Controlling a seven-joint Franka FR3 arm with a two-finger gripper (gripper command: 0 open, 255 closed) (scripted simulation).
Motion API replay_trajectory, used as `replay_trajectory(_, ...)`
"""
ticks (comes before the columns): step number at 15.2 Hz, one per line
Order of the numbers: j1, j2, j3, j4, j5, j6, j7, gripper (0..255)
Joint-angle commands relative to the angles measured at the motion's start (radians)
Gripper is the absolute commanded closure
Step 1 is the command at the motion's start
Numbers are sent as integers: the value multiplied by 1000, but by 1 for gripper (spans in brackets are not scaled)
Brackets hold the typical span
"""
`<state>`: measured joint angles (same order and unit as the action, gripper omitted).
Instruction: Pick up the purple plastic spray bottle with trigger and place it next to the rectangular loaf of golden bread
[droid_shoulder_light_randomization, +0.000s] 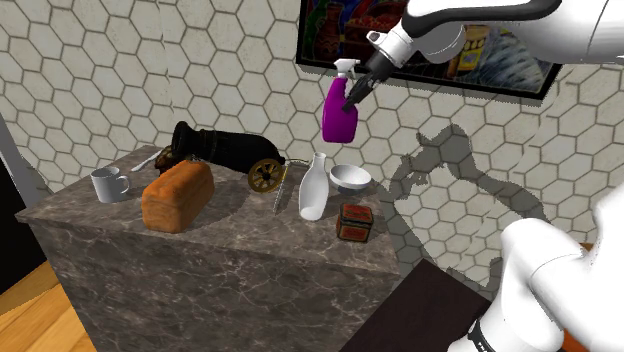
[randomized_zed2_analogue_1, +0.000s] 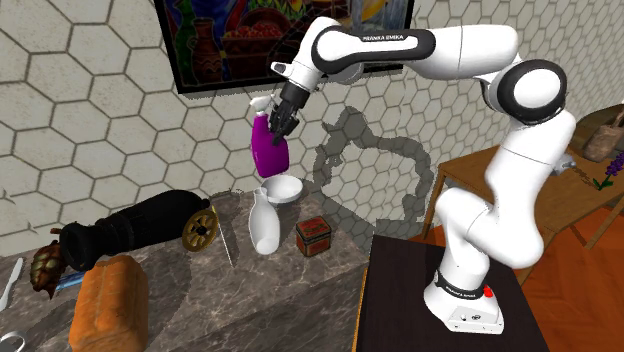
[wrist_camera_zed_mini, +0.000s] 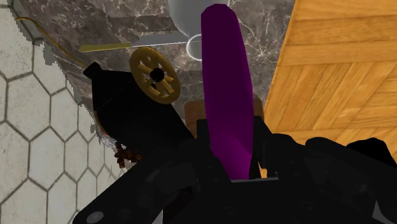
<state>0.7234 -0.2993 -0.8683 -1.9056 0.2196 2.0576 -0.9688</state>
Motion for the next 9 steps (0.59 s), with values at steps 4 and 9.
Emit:
replay_trajectory(4, 79, 177, -42, 109, 135, 15, -6, 255)
replay_trajectory(9, 93, 387, -60, 263, 307, -21, -23, 255)
